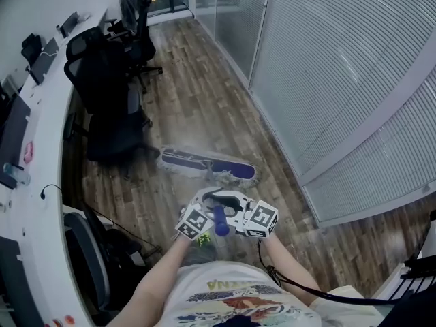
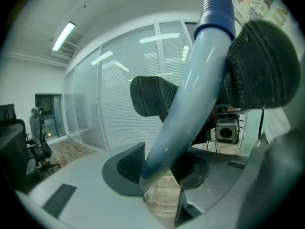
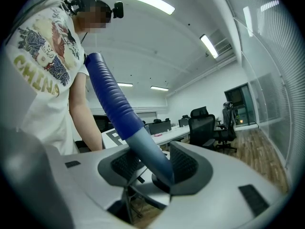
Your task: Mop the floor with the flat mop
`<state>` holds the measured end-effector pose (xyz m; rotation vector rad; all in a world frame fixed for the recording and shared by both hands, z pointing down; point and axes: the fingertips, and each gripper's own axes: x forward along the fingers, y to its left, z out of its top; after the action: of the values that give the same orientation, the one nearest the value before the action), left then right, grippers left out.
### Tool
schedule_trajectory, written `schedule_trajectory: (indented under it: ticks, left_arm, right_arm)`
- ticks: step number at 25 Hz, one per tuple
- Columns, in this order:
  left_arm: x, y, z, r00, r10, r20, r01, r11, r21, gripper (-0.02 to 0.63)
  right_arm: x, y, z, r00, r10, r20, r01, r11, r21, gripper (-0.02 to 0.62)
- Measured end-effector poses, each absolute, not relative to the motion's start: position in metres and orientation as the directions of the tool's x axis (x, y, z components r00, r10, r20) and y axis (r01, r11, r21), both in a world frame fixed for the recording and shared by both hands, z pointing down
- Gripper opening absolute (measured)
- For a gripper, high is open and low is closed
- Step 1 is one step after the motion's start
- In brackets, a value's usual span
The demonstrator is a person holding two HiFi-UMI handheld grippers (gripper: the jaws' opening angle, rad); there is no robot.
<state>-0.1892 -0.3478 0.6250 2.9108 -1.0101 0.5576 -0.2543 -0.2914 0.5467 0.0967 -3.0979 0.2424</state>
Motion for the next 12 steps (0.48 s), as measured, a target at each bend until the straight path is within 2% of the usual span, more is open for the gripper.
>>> schedule_trajectory:
  ticks: [12]
  left_arm:
    - [-0.126, -0.256, 0.626, 0.702, -0.641, 0.311, -0.642, -0.758, -0.114, 0.124]
  right_arm:
    - [-0.187, -0.197, 0.549, -0.999, -0.042, 0.021, -0.045, 0.986, -0.158, 0.190]
